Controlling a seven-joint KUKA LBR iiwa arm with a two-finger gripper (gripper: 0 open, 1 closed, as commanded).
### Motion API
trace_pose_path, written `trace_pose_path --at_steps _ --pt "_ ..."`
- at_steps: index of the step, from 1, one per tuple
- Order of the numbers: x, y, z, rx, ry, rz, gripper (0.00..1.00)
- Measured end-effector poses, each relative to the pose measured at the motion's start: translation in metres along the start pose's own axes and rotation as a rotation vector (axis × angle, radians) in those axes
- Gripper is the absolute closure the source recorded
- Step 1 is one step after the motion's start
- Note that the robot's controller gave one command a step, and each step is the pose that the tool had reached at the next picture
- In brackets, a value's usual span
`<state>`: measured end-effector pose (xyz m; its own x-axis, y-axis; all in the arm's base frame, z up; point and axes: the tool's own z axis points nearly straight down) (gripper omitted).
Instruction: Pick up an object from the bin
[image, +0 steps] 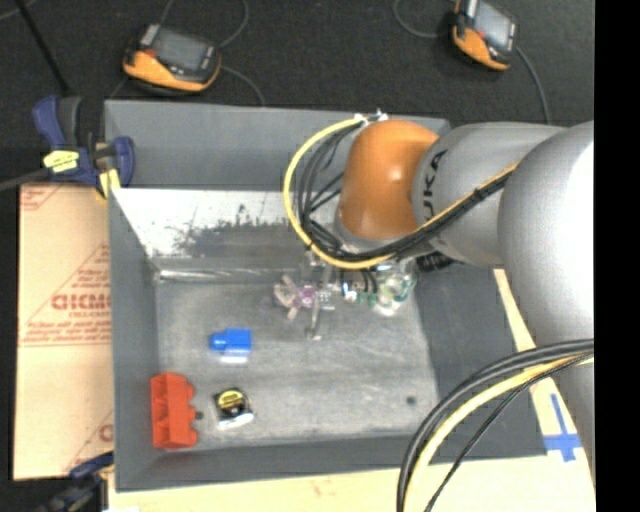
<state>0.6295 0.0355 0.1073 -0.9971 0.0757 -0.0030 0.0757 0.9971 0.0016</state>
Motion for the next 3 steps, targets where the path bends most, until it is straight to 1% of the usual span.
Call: trace_pose_path --at_steps 1,2,3 --pt "-0.0042 -0.0037 0.0381 0.001 0.004 0.088 0.0" --pt "-0.0055 -0.0048 0.037 0.001 0.001 0.088 0.0" --pt "-0.0057 -0.0049 0.0366 0.001 0.0 0.087 1.0"
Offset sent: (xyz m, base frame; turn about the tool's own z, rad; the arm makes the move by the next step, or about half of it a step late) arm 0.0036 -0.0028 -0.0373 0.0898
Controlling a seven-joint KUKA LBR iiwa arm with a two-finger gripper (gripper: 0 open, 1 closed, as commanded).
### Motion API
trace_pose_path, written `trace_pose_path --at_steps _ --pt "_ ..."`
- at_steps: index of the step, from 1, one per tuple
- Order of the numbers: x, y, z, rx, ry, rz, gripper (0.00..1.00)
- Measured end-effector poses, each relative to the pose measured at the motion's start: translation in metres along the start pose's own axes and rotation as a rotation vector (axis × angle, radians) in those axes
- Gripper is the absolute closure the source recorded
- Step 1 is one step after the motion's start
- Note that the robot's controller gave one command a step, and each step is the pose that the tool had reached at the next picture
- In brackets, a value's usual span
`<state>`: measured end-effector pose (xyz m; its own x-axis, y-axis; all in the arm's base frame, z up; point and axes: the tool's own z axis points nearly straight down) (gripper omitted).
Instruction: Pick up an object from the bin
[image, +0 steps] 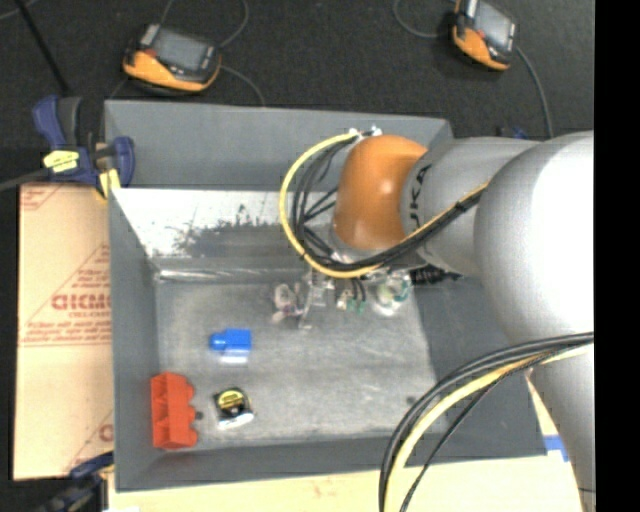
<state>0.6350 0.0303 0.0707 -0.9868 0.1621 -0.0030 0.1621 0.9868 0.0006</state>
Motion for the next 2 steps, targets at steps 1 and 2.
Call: trace_pose_path --at_steps 1,2 --pt "-0.002 -0.001 -0.008 0.0 -0.004 0.0 1.0" --pt "-0.004 -0.001 -0.047 -0.001 -0.005 0.001 1.0"
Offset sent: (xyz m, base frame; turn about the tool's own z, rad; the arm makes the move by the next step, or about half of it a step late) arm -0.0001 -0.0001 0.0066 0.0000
